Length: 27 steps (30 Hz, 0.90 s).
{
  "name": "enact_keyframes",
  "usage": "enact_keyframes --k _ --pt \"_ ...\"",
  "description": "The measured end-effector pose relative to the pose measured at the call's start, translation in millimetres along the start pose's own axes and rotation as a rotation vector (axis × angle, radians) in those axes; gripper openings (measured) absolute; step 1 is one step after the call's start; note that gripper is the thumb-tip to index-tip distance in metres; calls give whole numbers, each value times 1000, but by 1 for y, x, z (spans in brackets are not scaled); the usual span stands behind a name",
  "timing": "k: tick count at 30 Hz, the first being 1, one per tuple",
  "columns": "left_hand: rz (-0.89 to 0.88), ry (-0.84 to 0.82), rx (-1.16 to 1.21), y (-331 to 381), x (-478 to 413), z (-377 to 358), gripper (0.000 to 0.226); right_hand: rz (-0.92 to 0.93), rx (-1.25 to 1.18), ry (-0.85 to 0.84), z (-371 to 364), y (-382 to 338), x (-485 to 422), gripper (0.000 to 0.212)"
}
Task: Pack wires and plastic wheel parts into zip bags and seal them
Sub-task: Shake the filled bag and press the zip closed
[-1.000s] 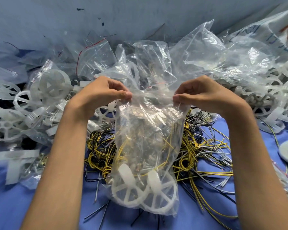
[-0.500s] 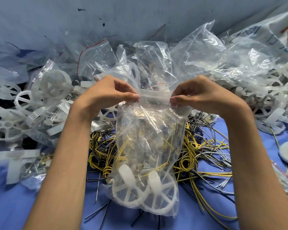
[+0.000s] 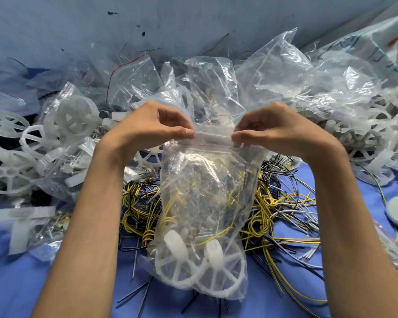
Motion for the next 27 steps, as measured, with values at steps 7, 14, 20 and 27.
enact_keyframes --k 7,14,20,27 --pt "-52 22 -53 10 -2 -13 7 31 29 10 -2 -6 0 6" --pt "-154 88 -188 24 2 -15 4 66 22 32 3 -9 1 7" --pt "-157 87 -216 23 0 -18 5 37 124 57 -2 -17 -2 4" --pt "-213 33 -274 30 0 -21 6 64 168 90 1 -26 0 6"
Point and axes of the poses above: each hand's wrist, its own x-axis away from the middle knuckle, its own z-axis out of the back of the hand, y = z × x, the point moved 7 cm from there along -x, towards the middle knuckle, and after that the axes turned 11 degrees about x, right-handed, at the moved point
